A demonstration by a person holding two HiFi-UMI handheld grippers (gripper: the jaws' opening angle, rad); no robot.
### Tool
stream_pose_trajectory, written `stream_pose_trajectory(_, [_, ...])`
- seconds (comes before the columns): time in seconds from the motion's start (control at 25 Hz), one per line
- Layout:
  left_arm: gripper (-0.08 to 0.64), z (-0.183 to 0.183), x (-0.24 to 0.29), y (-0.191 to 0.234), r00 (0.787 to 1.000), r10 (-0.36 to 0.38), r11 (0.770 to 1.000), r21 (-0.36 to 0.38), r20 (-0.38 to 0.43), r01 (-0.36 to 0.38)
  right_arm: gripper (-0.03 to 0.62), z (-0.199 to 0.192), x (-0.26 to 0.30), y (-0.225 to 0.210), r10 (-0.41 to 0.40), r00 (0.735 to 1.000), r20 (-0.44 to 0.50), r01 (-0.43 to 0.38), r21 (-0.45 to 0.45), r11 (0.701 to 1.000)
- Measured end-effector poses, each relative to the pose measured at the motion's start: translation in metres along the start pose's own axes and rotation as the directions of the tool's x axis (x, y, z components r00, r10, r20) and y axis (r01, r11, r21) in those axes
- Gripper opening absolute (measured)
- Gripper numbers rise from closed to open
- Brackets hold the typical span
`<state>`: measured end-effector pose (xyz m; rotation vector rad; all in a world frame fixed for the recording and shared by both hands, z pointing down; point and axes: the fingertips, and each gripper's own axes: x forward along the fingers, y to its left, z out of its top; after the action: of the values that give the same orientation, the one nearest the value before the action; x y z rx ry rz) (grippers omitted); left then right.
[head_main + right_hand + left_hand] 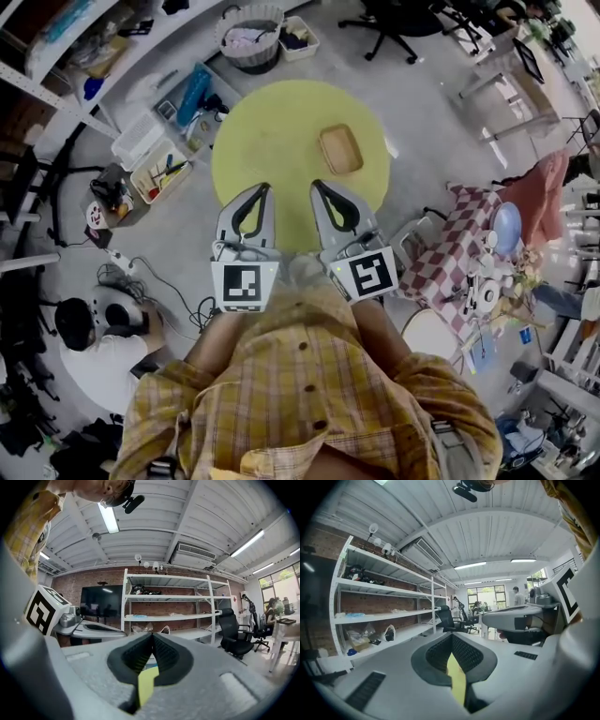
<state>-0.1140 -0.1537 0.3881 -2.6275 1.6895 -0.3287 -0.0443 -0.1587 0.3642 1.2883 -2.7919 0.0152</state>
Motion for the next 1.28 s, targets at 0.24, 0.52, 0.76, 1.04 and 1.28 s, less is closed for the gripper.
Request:
stream_pose_trajectory(0.24, [0.005,-0.002,0.029,-0.002,1.000,0.018,1.000,-0.019,-0.025,-0.018,-0.003,-0.010,0.009,-0.020,0.014,1.000,-0.013,-0.014,0.010,1.000])
stream_pose_trajectory(0.52, [0.006,-0.022,0.061,-0.001,0.995,0.003,1.000,-0.009,-0.097,-0.004,-0.003,-0.021,0.019,-0.034,0.050,0.998,-0.035,-0.048,0.048,0.998])
stream_pose_trajectory(0.76, [0.058,-0.059,0.086,-0.001,0.975,-0.011,0.999,-0.031,-0.221,0.004,-0.003,-0.029,0.020,-0.047,0.062,0.996,-0.058,-0.058,0.068,0.996])
stream_pose_trajectory(1.04, [0.103,-0.113,0.111,-0.005,0.911,-0.070,0.998,-0.033,-0.407,0.062,-0.003,-0.037,0.020,-0.060,0.067,0.995,-0.068,-0.061,0.075,0.995])
stream_pose_trajectory(1.28, [0.104,-0.169,0.130,-0.007,0.831,-0.097,0.993,0.005,-0.549,0.119,-0.003,-0.047,0.018,-0.071,0.063,0.994,-0.085,-0.056,0.086,0.995])
